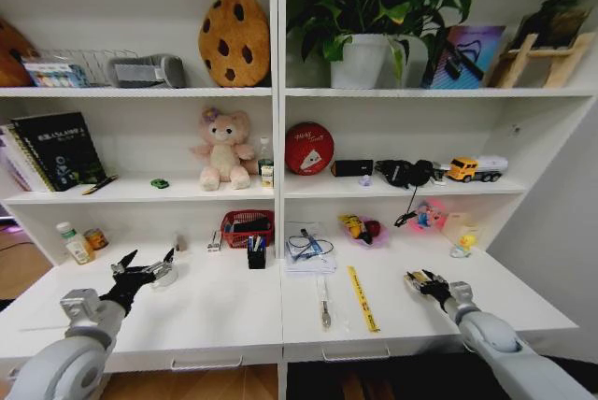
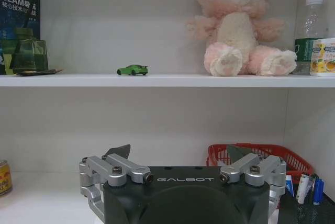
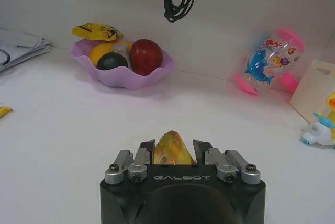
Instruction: Organize the objects on the table.
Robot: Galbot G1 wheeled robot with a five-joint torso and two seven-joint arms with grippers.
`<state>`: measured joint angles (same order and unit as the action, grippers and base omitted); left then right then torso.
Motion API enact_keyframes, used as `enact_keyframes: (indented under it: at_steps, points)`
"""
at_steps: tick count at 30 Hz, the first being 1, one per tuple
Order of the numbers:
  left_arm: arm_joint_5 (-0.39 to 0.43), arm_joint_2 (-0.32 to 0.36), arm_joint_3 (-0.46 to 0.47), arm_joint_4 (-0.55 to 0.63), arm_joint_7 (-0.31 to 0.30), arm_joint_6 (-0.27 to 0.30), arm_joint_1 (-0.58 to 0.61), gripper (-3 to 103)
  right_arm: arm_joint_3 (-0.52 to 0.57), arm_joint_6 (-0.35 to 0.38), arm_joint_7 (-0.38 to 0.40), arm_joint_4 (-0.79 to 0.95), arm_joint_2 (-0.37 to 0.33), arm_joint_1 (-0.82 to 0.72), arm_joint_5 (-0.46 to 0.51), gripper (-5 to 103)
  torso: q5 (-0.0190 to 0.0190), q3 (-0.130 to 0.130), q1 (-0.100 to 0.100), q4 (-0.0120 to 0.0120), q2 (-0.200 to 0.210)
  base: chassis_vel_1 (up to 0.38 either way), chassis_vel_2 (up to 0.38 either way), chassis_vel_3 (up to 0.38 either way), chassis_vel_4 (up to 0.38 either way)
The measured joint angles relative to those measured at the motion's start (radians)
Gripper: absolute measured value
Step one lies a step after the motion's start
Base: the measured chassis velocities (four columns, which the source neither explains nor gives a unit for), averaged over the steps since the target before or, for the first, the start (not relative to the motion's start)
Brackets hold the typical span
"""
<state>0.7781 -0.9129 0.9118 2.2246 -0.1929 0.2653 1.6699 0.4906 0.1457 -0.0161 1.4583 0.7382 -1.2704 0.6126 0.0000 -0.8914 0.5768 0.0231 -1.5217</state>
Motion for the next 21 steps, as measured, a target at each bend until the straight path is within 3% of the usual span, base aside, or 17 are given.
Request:
enact_keyframes:
  at_steps: [7, 8, 11, 18, 21]
  points:
    - [0.0, 0.0, 0.0, 0.0, 0.0, 0.0, 0.0, 100, 0.003, -0.01, 0.0, -0.004, -0.001, 0.0, -0.001, 18, 0.0, 0.0, 0.0, 0.0, 0.0, 0.0, 0.0, 0.0, 0.0]
    - [0.0, 0.0, 0.0, 0.0, 0.0, 0.0, 0.0, 100, 0.003, -0.01, 0.0, -0.004, -0.001, 0.0, -0.001, 18, 0.0, 0.0, 0.0, 0.0, 0.0, 0.0, 0.0, 0.0, 0.0]
    - [0.0, 0.0, 0.0, 0.0, 0.0, 0.0, 0.0, 100, 0.006, -0.012, 0.0, -0.012, -0.002, 0.012, 0.004, 3, 0.0, 0.0, 0.0, 0.0, 0.0, 0.0, 0.0, 0.0, 0.0]
    - [0.0, 0.0, 0.0, 0.0, 0.0, 0.0, 0.0, 100, -0.004, -0.022, -0.021, -0.033, -0.007, 0.072, 0.036, 0, 0.0001, 0.0, 0.0, 0.0002, 0.0, 0.0, 0.0, 0.0, 0.0]
    - [0.0, 0.0, 0.0, 0.0, 0.0, 0.0, 0.0, 100, -0.098, -0.027, -0.043, -0.068, -0.012, 0.218, 0.092, 0, -0.0002, 0.0, 0.0, -0.0002, 0.0, 0.0, 0.0, 0.0, 0.0]
